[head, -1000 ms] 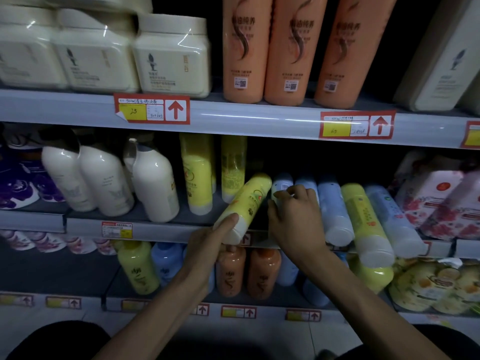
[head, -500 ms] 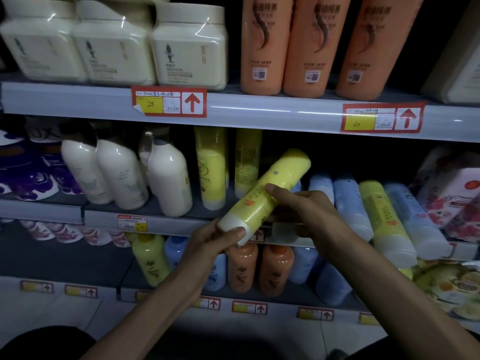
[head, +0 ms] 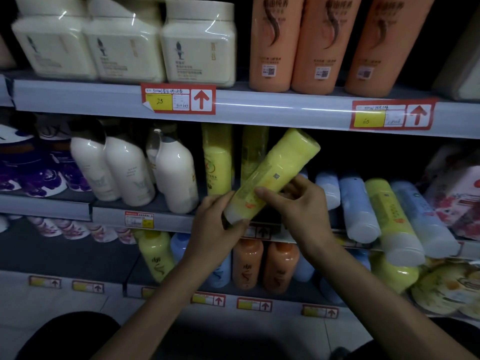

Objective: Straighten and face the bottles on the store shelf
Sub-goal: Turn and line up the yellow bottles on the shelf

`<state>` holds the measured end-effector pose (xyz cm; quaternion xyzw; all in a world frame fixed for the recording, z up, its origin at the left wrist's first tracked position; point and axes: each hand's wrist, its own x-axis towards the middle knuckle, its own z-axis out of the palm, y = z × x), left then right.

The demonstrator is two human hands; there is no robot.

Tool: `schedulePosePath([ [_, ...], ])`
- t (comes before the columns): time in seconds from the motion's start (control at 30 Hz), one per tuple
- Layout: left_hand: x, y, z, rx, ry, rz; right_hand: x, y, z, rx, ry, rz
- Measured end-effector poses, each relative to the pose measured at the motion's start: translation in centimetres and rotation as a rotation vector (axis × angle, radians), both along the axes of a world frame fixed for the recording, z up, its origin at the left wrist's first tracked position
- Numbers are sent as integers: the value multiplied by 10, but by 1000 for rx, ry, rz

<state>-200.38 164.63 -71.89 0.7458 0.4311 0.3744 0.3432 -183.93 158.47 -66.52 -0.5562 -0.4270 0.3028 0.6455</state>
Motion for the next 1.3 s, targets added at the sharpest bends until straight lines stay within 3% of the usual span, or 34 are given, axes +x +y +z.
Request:
schedulePosePath([
  [0.17,5,5,2,30,2,13,0,15,-11,71,-172,-73],
  [0.43,17,8,5,-147,-126,36,-4,36,-19,45,-353,-125],
  [0.67,21,11,0,-185,-171,75,-3,54,-23,12,-537,-207],
  [1.13,14,5,4,-199,-165,87,-6,55,-24,-60,-454,-160],
  [1.3,15,-8,7,-117,-138,65,8,30,-16,-94,-543,-165],
])
